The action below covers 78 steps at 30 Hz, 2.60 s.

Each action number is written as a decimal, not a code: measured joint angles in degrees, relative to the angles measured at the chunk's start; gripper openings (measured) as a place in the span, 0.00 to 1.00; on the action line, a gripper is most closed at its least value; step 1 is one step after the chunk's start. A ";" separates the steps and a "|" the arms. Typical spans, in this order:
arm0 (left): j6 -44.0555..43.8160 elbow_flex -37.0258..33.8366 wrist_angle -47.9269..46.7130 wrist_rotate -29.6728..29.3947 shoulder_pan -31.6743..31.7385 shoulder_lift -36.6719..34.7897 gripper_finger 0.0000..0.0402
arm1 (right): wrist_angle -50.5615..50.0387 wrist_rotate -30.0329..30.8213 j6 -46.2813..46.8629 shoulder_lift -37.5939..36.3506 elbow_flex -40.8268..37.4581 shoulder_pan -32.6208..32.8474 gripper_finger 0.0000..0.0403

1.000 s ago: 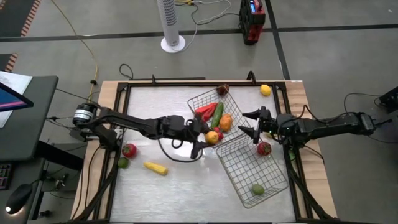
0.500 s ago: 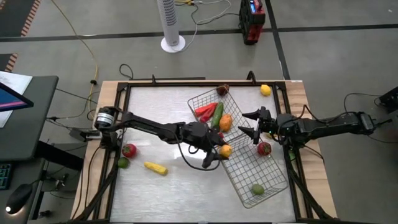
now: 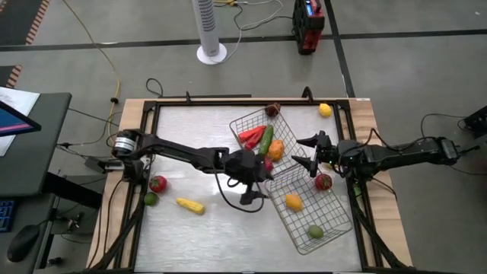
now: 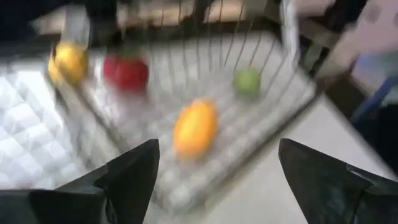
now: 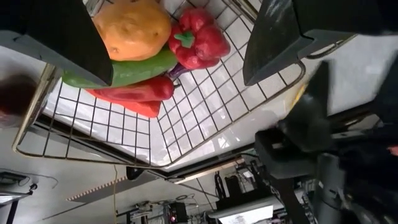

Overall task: Sort produce into baskets
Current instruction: Adjust the wire basket

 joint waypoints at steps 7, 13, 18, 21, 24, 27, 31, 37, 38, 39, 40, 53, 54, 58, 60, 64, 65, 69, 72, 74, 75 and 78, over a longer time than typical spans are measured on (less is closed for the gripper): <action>0.48 -0.31 -20.54 -5.26 -2.34 -4.48 0.79 | -0.89 0.00 0.00 -0.07 0.00 0.00 0.96; -3.45 -7.47 -22.30 -11.75 -5.98 -10.88 0.79 | -1.89 0.00 -0.03 -0.05 0.00 0.00 0.96; -5.92 -10.75 -22.22 -19.08 -7.35 -17.29 0.79 | -1.11 0.00 -0.17 -0.06 0.00 -0.08 0.96; -3.43 -11.58 -17.45 -21.46 -7.96 -19.88 0.79 | -0.34 0.02 -0.17 0.02 0.00 -0.09 0.96; -2.45 -11.87 -16.52 -21.53 -8.30 -21.01 0.79 | -0.11 0.00 -0.15 0.00 0.00 -0.05 0.96; -3.08 -11.87 -21.64 -24.13 -8.56 -22.32 0.79 | -0.16 -0.03 -0.15 -0.37 0.00 0.02 0.96; -4.09 -11.87 -28.89 -31.08 -9.19 -23.76 0.79 | -0.24 0.00 -0.15 -0.37 0.00 -0.05 0.96; -7.59 -12.90 -42.28 -38.68 -7.96 -23.71 0.79 | -0.41 -0.01 -0.13 -0.35 0.00 0.36 0.96; -8.40 -13.99 -41.84 -38.60 -7.32 -23.70 0.79 | -0.42 0.00 -0.13 -0.36 -0.01 0.20 0.96; -9.07 -15.45 -40.34 -38.32 -6.59 -23.70 0.79 | -0.43 0.00 -0.13 -0.37 0.00 0.07 0.96; -9.45 -17.00 -37.62 -37.88 -5.98 -23.70 0.79 | -0.43 -0.02 -0.13 -0.37 0.00 -0.10 0.96; -6.35 -27.27 -8.62 -36.82 -2.86 -23.63 0.79 | -0.08 0.00 -0.20 -0.37 0.00 -0.16 0.96; -6.26 -27.28 -7.80 -36.82 -2.86 -23.63 0.79 | -0.07 0.00 -0.17 -0.37 0.00 -0.14 0.96; -6.30 -27.28 -3.58 -36.92 -2.73 -23.63 0.79 | 0.06 0.00 -0.17 -0.37 0.00 -0.13 0.96; -6.02 -27.25 -1.15 -36.86 -2.72 -22.57 0.79 | 0.21 0.00 -0.17 -0.37 0.00 -0.13 0.96; -3.24 -27.28 1.57 -36.63 -2.60 -18.69 0.79 | 0.96 0.00 -0.22 -0.37 0.00 -0.13 0.96; -2.18 -27.24 2.60 -37.15 -2.60 -17.61 0.79 | 1.05 0.00 -0.22 -0.37 0.00 -0.13 0.96; 3.19 -26.49 7.09 -40.77 -2.62 -13.74 0.79 | 1.21 0.00 -0.18 -0.37 0.00 0.02 0.96; 7.43 -26.60 9.52 -41.62 -2.58 -12.84 0.79 | 1.10 0.00 -0.17 -0.37 0.00 0.00 0.96; 8.92 -26.38 9.07 -41.19 -2.58 -13.05 0.79 | 1.25 0.00 -0.15 -0.37 0.00 0.02 0.96; 9.43 -26.08 8.58 -41.11 -2.58 -13.25 0.79 | 1.21 0.00 -0.15 -0.37 0.00 0.02 0.96; 9.67 -25.18 6.59 -40.88 -2.89 -14.52 0.79 | 1.05 0.00 -0.15 -0.37 0.00 0.02 0.96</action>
